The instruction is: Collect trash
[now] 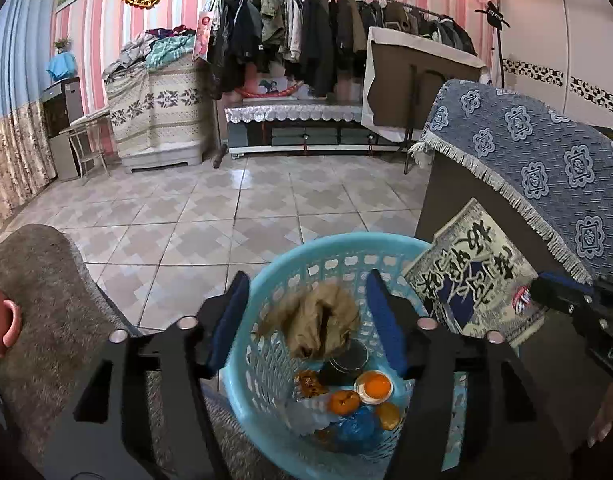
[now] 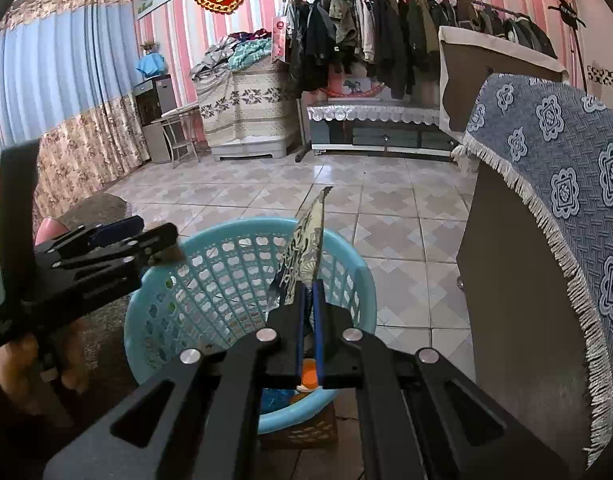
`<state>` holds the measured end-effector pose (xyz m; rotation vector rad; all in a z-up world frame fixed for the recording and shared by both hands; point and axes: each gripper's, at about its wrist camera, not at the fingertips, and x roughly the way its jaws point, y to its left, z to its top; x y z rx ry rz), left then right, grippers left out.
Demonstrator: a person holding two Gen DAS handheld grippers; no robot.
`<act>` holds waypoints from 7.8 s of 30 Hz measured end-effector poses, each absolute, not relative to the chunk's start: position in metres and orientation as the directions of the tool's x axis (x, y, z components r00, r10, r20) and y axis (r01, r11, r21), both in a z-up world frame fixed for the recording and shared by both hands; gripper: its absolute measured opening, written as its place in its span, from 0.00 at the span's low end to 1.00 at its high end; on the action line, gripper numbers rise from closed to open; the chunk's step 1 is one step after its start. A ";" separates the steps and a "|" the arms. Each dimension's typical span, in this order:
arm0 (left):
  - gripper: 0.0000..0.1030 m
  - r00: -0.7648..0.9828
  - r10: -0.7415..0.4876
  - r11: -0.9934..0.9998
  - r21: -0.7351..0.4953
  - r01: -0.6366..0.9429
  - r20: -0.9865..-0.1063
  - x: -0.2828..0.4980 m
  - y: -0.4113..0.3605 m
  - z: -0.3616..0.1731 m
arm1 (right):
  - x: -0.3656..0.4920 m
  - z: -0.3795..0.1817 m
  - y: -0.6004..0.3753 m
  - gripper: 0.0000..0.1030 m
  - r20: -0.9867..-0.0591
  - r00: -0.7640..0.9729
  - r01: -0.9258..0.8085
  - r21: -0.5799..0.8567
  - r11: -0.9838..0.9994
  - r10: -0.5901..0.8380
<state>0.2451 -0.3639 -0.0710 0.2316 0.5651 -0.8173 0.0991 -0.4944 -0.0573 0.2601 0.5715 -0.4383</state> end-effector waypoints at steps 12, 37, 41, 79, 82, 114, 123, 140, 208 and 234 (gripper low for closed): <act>0.95 0.692 -0.516 0.789 0.037 0.614 -0.505 0.267 -0.315 -0.056 | 0.120 -0.071 -0.487 0.04 -0.590 0.742 0.472 0.123 0.873 -0.318; 0.95 0.794 -0.396 0.901 -0.029 0.432 -0.461 0.254 -0.173 -0.024 | 0.142 -0.046 -0.432 0.93 -0.526 0.739 0.495 -0.002 0.869 -0.422; 0.95 0.821 -0.341 0.925 -0.007 0.380 -0.457 0.248 -0.142 -0.023 | 0.142 -0.039 -0.419 0.93 -0.513 0.754 0.473 -0.010 0.881 -0.411; 0.80 0.783 0.050 0.990 -0.074 -0.121 -0.621 0.337 0.156 -0.062 | 0.272 -0.055 -0.193 0.95 -0.530 0.848 -0.015 -0.042 0.999 -0.009; 0.62 0.761 0.027 0.992 -0.078 -0.102 -0.649 0.355 0.155 -0.069 | 0.278 -0.058 -0.187 0.95 -0.537 0.844 -0.025 -0.043 0.999 -0.002; 0.14 0.798 0.290 0.919 -0.079 -0.386 -0.528 0.259 0.303 -0.072 | 0.324 -0.072 -0.005 0.95 -0.615 0.754 -0.318 -0.036 0.947 0.230; 0.14 0.804 0.294 0.926 -0.056 -0.374 -0.517 0.260 0.296 -0.074 | 0.380 -0.088 0.037 0.93 -0.706 0.668 -0.352 -0.020 0.936 0.236; 0.14 0.786 0.300 0.929 -0.022 -0.369 -0.540 0.265 0.291 -0.078 | 0.334 -0.047 -0.025 0.22 -0.628 0.697 -0.393 0.072 0.917 0.348; 0.92 0.684 -0.519 0.812 -0.046 0.582 -0.513 0.265 -0.291 -0.040 | 0.128 -0.074 -0.498 0.23 -0.579 0.758 0.451 0.130 0.883 -0.302; 0.95 0.845 -0.316 0.941 -0.032 0.336 -0.432 0.181 -0.124 0.014 | 0.136 -0.035 -0.432 0.96 -0.542 0.789 0.396 0.087 0.914 -0.290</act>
